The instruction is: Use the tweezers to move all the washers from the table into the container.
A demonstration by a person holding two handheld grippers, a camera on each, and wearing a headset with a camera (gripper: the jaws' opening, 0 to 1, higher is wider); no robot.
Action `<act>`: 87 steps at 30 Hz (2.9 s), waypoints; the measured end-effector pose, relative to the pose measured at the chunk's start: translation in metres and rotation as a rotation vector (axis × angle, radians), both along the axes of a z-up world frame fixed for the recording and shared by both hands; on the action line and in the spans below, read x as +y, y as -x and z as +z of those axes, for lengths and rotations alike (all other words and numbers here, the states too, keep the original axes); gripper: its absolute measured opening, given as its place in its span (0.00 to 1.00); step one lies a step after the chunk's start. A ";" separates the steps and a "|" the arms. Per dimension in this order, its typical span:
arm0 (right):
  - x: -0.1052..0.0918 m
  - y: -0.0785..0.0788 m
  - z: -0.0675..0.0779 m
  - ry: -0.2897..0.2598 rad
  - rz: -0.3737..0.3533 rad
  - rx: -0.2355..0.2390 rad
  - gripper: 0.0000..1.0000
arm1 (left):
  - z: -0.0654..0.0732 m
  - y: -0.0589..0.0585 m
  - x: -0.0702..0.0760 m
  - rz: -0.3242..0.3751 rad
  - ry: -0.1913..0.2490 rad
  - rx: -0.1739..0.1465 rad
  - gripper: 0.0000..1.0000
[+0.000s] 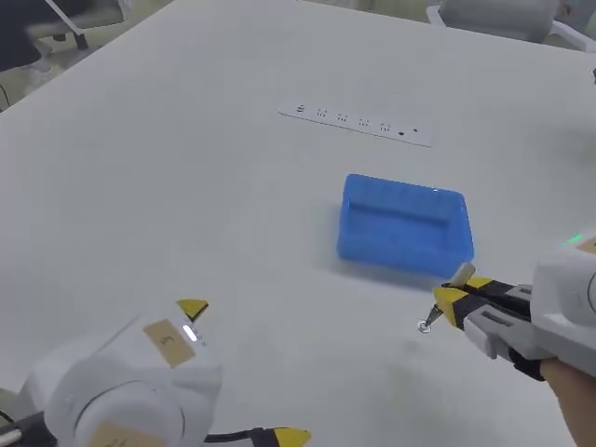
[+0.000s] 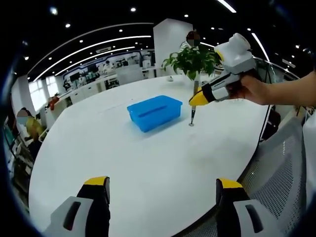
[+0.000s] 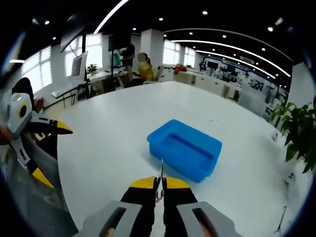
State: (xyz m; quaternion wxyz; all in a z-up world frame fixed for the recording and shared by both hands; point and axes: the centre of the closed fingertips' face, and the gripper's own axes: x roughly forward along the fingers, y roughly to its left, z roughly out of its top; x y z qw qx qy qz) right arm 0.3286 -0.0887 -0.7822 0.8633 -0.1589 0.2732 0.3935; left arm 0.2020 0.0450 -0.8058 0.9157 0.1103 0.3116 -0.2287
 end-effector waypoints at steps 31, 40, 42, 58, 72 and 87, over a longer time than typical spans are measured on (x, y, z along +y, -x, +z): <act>0.009 -0.084 0.045 -0.035 -0.061 -0.154 0.01 | 0.005 -0.005 0.007 0.028 0.003 -0.046 0.99; 0.004 -0.098 0.014 -0.004 -0.081 -0.109 0.01 | 0.011 -0.005 0.005 0.036 0.033 -0.067 0.99; 0.001 -0.100 0.008 -0.010 -0.091 -0.093 0.01 | 0.016 -0.005 0.005 0.040 0.053 -0.080 0.99; 0.000 -0.101 -0.020 0.024 -0.086 -0.037 0.01 | 0.028 -0.009 0.005 0.061 0.087 -0.123 0.99; -0.003 -0.098 -0.030 0.036 -0.101 -0.033 0.02 | 0.028 -0.010 0.005 0.054 0.067 -0.125 0.99; 0.022 -0.069 0.047 -0.014 0.060 -0.135 0.00 | 0.031 -0.011 0.008 0.059 0.079 -0.144 0.99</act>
